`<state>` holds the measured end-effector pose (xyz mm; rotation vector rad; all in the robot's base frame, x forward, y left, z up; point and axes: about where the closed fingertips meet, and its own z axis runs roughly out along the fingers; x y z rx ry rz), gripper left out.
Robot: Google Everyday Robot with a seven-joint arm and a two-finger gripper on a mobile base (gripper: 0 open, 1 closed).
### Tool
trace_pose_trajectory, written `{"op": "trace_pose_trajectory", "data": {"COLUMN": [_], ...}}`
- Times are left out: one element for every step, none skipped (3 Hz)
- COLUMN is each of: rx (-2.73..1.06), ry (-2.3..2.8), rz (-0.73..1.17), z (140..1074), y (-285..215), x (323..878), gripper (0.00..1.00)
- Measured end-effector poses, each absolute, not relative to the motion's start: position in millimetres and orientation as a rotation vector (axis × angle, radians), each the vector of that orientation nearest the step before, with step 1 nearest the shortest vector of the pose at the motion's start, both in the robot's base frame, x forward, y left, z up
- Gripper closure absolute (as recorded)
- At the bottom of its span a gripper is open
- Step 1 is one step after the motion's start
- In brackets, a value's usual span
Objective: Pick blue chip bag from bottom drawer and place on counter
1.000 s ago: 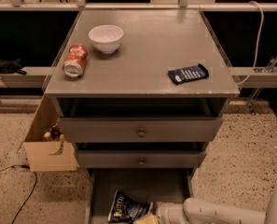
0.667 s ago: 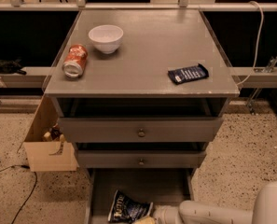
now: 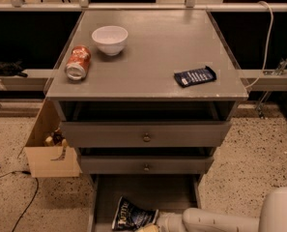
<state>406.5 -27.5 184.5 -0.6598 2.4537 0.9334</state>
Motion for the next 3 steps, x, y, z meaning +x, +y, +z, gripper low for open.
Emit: {"op": "trace_pose_trajectory", "data": {"rx": [-0.689, -0.689, -0.681], "ry": [2.386, 2.34, 2.34], "rz": [0.813, 0.698, 0.674], "z": [179, 179, 178], "y": [-16, -15, -18], "x": [426, 440, 444], "gripper": [0.0, 0.0, 0.0]}}
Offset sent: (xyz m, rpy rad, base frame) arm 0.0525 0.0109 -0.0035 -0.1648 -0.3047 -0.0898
